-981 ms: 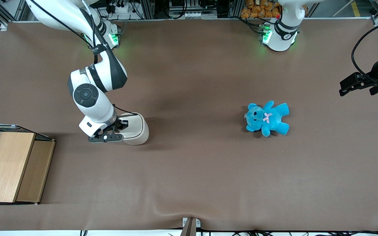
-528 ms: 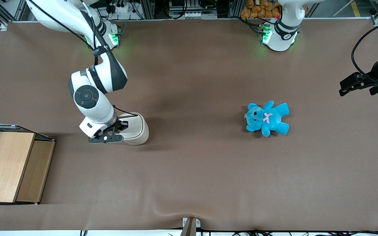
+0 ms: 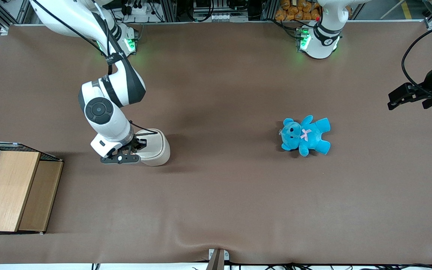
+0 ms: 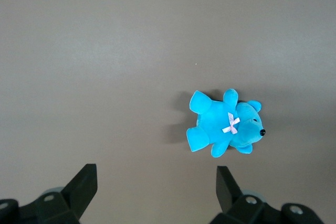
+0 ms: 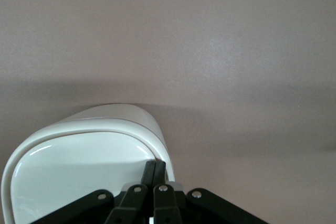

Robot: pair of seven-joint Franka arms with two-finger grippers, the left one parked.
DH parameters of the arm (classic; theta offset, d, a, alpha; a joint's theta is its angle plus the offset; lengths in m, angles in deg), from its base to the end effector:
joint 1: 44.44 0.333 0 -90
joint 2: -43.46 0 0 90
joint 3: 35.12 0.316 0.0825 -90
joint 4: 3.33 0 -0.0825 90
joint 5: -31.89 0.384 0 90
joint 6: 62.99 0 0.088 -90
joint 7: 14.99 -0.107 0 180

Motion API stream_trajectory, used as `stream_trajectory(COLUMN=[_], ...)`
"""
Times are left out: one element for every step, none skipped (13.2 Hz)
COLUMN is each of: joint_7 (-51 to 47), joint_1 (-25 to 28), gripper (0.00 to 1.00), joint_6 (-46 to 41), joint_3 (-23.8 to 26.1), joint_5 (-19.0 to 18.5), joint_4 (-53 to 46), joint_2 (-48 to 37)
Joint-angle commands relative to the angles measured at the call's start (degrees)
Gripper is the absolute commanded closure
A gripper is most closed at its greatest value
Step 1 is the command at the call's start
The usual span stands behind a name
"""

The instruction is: Open trash can with right arm

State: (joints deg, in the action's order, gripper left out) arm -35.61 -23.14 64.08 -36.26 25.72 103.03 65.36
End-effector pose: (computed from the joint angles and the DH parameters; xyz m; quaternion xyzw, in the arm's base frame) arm 0.5951 0.2156 0.3138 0.9984 0.0296 0.0064 0.0470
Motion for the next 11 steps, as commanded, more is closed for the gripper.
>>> stream_trajectory(joint_7=[-1.8, -1.8, -1.8, -1.8, -1.8, -1.8, -1.8, -1.8, -1.7, -1.7, -1.5], joint_1=[0.6, 0.6, 0.6, 0.6, 0.7, 0.6, 0.6, 0.4, 0.1, 0.0, 0.0], gripper=[1.0, 1.0, 1.0, 1.0, 1.0, 1.0, 1.0, 1.0, 1.0, 1.0, 0.99], joint_6=[1.7, 1.7, 1.7, 1.9, 2.2, 2.7, 2.9, 2.8, 2.1, 1.9, 0.5], joint_3=[0.0, 0.0, 0.0, 0.0, 0.0, 0.0, 0.0, 0.0, 0.1, 0.1, 0.2], joint_5=[-3.2, -3.2, -3.3, -3.3, -3.4, -3.5, -3.5, -3.6, -3.5, -3.4, -2.7], joint_4=[0.9, 0.9, 0.9, 0.9, 0.9, 0.9, 0.8, 0.6, 0.2, -0.5, -2.2], joint_2=[1.1, 1.1, 1.4, 1.7, 1.8, 2.2, 2.4, 2.4, 2.3, 1.9, 1.3])
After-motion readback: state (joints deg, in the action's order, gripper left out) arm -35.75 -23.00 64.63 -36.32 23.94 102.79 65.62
